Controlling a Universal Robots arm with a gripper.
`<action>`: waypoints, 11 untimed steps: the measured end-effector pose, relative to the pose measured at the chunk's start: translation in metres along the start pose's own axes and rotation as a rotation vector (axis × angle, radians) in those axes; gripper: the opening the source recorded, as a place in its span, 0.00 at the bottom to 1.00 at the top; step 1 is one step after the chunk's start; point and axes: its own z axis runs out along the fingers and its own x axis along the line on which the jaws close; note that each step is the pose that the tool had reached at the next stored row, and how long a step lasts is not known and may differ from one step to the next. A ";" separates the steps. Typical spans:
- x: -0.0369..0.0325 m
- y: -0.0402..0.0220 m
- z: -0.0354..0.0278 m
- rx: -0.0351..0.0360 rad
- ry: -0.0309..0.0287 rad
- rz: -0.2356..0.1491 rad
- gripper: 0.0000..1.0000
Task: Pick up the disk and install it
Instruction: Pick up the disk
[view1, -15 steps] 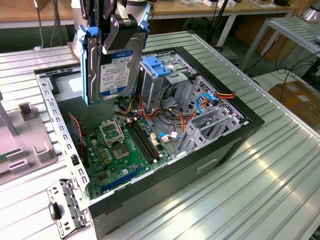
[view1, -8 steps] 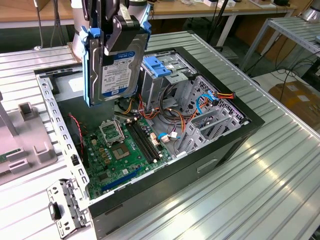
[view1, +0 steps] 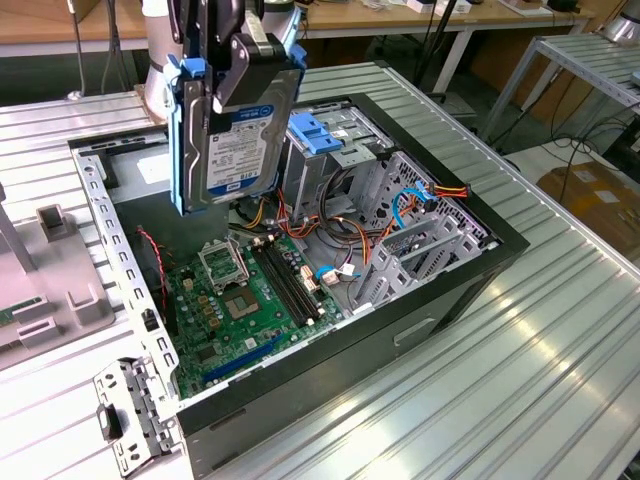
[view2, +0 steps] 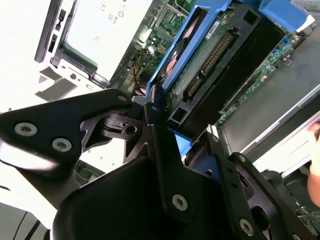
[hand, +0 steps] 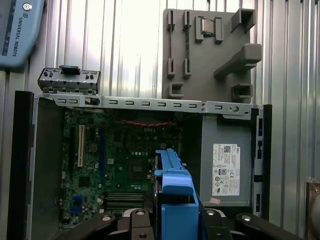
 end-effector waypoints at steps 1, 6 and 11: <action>0.0006 -0.0003 0.0000 0.0000 0.0000 0.000 0.37; 0.0048 -0.0019 -0.0002 0.0000 -0.0001 0.000 0.37; 0.0084 -0.0034 -0.0005 0.0000 -0.0001 0.000 0.37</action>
